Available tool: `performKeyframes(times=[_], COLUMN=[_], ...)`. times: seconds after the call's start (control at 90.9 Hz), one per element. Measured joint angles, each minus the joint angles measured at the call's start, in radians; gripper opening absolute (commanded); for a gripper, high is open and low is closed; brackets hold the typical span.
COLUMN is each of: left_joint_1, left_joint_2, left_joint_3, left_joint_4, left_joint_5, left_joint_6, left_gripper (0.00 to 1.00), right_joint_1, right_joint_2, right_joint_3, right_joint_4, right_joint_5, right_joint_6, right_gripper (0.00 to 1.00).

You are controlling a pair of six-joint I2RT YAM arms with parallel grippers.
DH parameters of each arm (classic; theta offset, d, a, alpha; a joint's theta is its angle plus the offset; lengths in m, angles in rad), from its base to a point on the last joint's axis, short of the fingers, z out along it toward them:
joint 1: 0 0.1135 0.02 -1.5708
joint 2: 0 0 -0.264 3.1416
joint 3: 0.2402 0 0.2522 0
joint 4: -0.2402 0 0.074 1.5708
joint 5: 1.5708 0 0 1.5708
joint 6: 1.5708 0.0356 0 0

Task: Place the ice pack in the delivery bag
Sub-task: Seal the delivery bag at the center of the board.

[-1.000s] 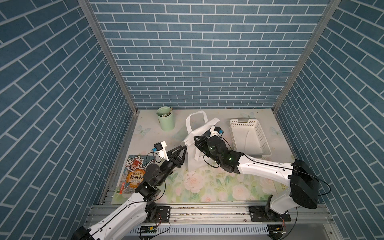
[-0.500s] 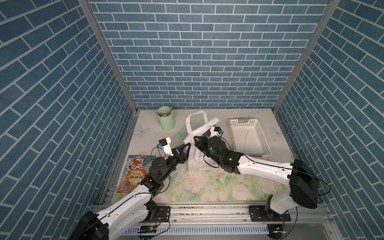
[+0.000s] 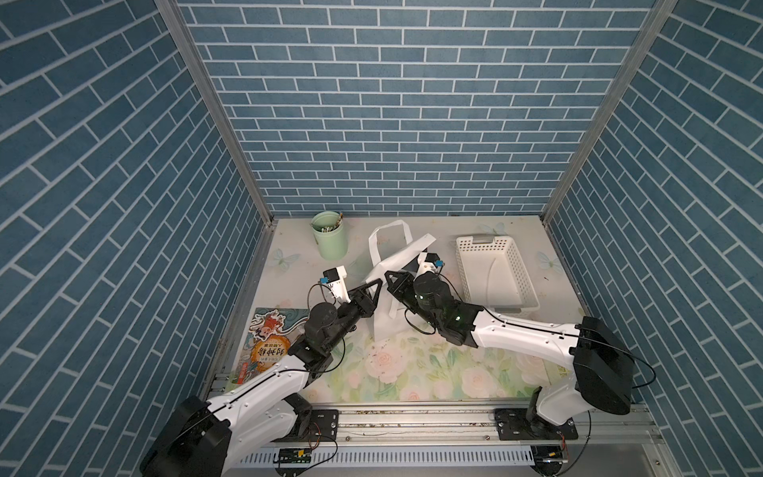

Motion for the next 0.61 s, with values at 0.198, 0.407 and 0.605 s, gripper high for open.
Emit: performKeyframes(times=[0.198,0.407,0.605], left_joint_1=[0.004,0.013,0.035], left_joint_2=[0.011,0.021,0.014], left_joint_3=[0.002,0.009,0.009], left_joint_4=[0.016,0.033,0.019], left_joint_5=[0.022,0.053,0.057], left_joint_6=[0.002,0.005,0.016], left_gripper=[0.00,0.00,0.00], right_joint_1=[0.001,0.001,0.005], right_joint_2=[-0.005,-0.048,-0.181], right_joint_3=[-0.019,-0.089,-0.175], right_joint_4=[0.017,0.083,0.051], right_joint_5=[0.003,-0.006,-0.003], right_joint_6=[-0.046,-0.146,-0.340], right_gripper=[0.00,0.25,0.54])
